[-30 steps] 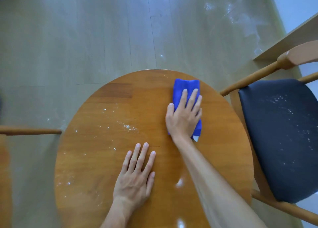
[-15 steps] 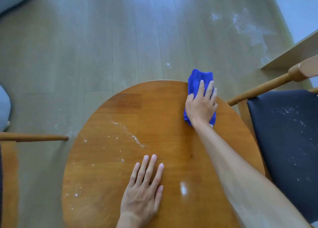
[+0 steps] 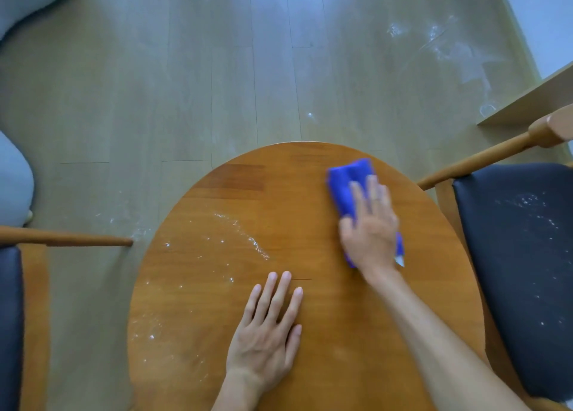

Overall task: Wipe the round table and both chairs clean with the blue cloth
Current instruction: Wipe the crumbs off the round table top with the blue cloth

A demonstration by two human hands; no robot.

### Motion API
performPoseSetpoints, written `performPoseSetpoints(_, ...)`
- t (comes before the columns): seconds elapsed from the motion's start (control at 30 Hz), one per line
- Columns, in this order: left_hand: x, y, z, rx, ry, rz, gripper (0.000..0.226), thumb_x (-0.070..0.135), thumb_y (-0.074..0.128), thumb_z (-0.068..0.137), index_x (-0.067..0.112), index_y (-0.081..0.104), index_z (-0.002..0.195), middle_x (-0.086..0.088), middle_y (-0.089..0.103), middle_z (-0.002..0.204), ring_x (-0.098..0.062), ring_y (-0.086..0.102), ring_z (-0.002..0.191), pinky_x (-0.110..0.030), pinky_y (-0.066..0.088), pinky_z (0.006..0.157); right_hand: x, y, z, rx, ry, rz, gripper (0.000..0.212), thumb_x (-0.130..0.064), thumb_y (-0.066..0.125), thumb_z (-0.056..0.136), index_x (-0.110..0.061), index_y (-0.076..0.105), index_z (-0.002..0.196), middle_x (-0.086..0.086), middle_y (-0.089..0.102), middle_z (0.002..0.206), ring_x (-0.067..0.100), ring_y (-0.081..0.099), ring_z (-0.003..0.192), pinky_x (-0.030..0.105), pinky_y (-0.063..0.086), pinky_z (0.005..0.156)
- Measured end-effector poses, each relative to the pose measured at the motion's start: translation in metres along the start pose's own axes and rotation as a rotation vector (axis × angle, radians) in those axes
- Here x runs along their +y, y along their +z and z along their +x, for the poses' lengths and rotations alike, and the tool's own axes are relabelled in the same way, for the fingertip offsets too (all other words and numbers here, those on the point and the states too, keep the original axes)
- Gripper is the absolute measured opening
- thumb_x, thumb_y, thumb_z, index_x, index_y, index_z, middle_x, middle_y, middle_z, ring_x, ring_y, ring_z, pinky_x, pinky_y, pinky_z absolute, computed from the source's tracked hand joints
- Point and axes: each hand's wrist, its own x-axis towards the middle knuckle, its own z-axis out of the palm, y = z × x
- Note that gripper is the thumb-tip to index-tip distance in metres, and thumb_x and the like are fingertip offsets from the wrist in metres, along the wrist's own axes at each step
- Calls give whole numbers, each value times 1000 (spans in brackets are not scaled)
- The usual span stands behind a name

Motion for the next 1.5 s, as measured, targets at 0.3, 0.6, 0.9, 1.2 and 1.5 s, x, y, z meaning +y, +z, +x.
performPoseSetpoints(0.3,-3,-22,-8,135,-118,-305,47,29,42,93,2,55,128,-19,41,146,-33,34,140,-43,30,111,-119,21,-77,-102,151,207,60,-32,42,95,-24,23,151,3,3,161,23,-1,148,43,7,117)
performPoseSetpoints(0.6,16,-62,45,347,-66,-204,36,25,53,82,4,67,108,-19,54,134,-39,42,134,-57,34,108,1,-11,-100,5,234,238,54,-24,29,91,-9,46,140,7,27,155,25,21,145,45,18,118)
performPoseSetpoints(0.9,35,-42,119,13,-289,58,66,43,52,83,19,45,143,-15,24,157,-30,22,146,-54,19,117,19,25,-114,23,124,-70,60,-36,29,93,-9,38,145,13,27,155,31,23,144,52,19,116)
performPoseSetpoints(1.2,5,-53,109,70,-242,75,65,37,63,69,27,57,132,-6,42,150,-30,36,140,-60,38,103,14,21,-113,43,128,-45,62,-39,28,90,-9,41,143,13,29,154,31,25,143,52,18,115)
performPoseSetpoints(1.5,-169,-92,18,221,-511,-104,56,9,52,67,5,64,122,-16,52,139,-41,51,122,-52,48,90,11,20,-113,29,161,-25,66,-42,24,89,-9,39,144,13,27,155,31,21,144,52,15,116)
